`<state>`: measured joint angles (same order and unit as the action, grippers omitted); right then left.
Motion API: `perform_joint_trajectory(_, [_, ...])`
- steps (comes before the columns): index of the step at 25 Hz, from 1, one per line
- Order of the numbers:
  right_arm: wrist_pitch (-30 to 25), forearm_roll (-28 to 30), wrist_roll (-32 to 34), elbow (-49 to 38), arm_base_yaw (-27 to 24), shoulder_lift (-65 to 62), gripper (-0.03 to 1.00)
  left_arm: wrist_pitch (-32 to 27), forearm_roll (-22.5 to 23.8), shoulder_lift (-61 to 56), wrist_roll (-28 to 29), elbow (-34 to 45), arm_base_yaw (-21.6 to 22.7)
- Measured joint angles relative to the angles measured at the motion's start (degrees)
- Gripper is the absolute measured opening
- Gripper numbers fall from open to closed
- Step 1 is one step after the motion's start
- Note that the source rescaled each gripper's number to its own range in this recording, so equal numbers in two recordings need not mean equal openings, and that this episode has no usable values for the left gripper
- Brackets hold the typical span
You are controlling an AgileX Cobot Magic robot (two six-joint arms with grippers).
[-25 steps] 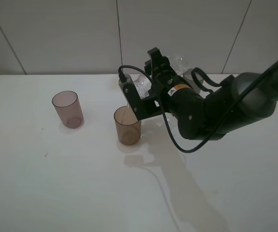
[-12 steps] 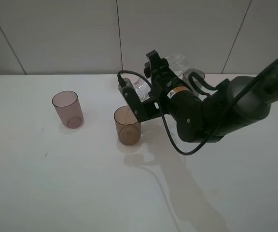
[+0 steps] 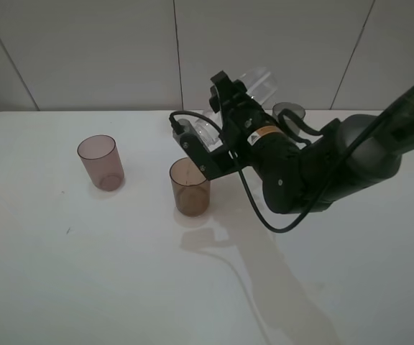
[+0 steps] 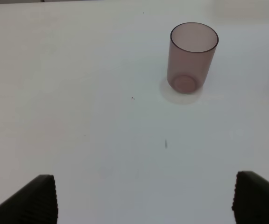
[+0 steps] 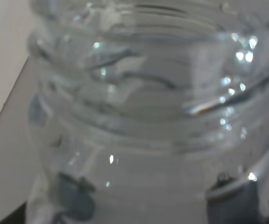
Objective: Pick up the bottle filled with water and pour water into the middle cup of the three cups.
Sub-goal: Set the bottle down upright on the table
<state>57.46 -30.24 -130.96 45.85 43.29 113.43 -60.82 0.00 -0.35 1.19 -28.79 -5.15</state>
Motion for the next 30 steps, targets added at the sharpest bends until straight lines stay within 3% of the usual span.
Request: perform_joint_trajectory(30, [1.42,1.14,-7.19,0.00,2.05,0.00,0.02,0.00,0.00,0.00,0.00,0.00,0.00])
